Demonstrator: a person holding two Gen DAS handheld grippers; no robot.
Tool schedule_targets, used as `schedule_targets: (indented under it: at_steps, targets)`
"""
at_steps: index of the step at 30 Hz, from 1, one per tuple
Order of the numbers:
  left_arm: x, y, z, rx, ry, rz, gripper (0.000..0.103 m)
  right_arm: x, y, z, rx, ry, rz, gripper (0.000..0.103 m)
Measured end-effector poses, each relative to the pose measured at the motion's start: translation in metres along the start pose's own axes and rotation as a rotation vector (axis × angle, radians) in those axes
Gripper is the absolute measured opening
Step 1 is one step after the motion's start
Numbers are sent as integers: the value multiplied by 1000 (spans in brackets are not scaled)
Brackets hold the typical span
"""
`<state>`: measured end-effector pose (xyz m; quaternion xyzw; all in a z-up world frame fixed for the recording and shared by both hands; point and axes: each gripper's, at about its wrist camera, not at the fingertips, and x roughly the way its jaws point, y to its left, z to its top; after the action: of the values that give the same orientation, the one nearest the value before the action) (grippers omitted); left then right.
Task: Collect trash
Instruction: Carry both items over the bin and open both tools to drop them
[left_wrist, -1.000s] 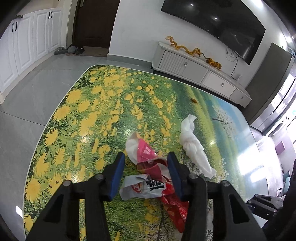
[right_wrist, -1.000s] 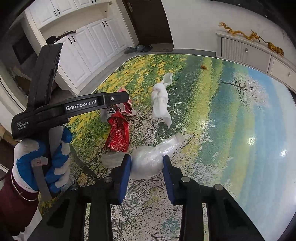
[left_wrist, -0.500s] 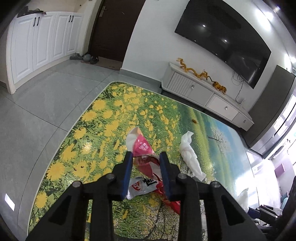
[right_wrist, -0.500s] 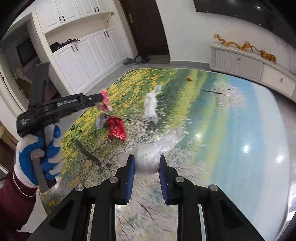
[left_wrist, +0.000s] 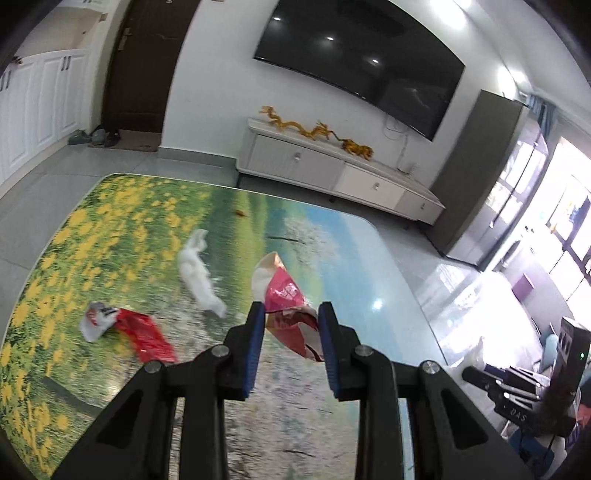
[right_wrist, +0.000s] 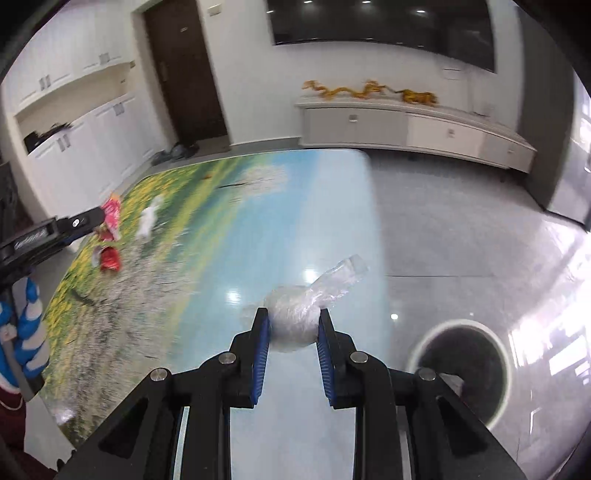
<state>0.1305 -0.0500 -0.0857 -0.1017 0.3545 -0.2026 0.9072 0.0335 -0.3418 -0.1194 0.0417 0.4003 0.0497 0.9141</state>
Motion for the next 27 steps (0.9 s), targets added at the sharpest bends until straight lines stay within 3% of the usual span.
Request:
schedule_targets:
  at_steps: [10,16,22,25,27]
  targets:
    - [53,-150,-16,267,135,-181,28,-31,-117,-30,156,-17,-210,23]
    - [103,-244,-29,403,213,-264,28,-24,-180,-51,275,7,-261,24]
    - [154,-316,-53,449,305,-321,31,-13,-223,-67,341,36,-284,27]
    - [167,-335,-63,438,341,-347,40,-5,-234,-69,358,51,-293,31]
    - [172,-344,-65,440,344,-345,58,-1,-238,-71,368,61,-303,37]
